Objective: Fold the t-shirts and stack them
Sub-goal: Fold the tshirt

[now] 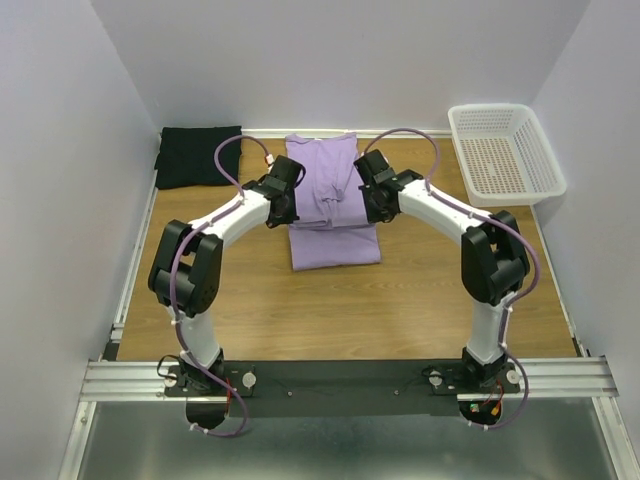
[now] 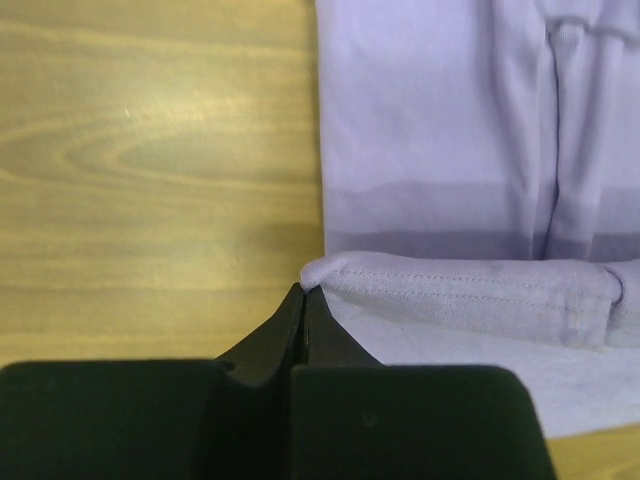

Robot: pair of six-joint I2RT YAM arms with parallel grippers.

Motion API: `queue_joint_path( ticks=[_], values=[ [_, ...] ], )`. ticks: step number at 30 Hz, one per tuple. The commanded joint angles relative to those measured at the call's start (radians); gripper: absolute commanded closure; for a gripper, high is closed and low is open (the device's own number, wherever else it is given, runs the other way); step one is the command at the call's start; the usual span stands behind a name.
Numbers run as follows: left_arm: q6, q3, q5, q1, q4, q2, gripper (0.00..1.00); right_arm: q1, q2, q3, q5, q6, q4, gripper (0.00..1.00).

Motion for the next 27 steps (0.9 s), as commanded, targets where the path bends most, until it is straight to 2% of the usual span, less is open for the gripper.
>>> queue_joint_path(
  ticks=[1, 16, 18, 20, 21, 24, 25, 27],
  values=[
    [0.045, 0.028, -0.091, 0.024, 0.057, 0.029, 1.00, -0.018, 0.044, 0.044, 0.057, -0.049, 0.051, 1.00],
    [0.046, 0.006, -0.072, 0.029, 0.137, 0.101, 1.00, -0.042, 0.118, -0.022, 0.054, -0.038, 0.154, 0.99],
    [0.045, 0.005, -0.068, 0.029, 0.141, 0.096, 0.98, -0.041, 0.126, -0.023, 0.059, -0.036, 0.162, 0.96],
    [0.043, 0.001, -0.071, 0.029, 0.143, 0.095, 0.91, -0.044, 0.130, -0.022, 0.057, -0.035, 0.163, 0.90],
    [0.043, -0.002, -0.075, 0.029, 0.141, 0.092, 0.81, -0.042, 0.124, -0.019, 0.051, -0.035, 0.162, 0.80],
    [0.036, -0.008, -0.083, 0.029, 0.135, 0.072, 0.63, -0.042, 0.098, -0.019, 0.030, -0.036, 0.162, 0.65],
    [0.031, -0.011, -0.081, 0.029, 0.135, 0.044, 0.47, -0.042, 0.091, -0.017, 0.021, -0.042, 0.162, 0.59],
    [0.017, -0.018, -0.075, 0.027, 0.134, -0.011, 0.32, -0.041, 0.062, -0.012, -0.021, -0.078, 0.163, 0.55]
  ],
)
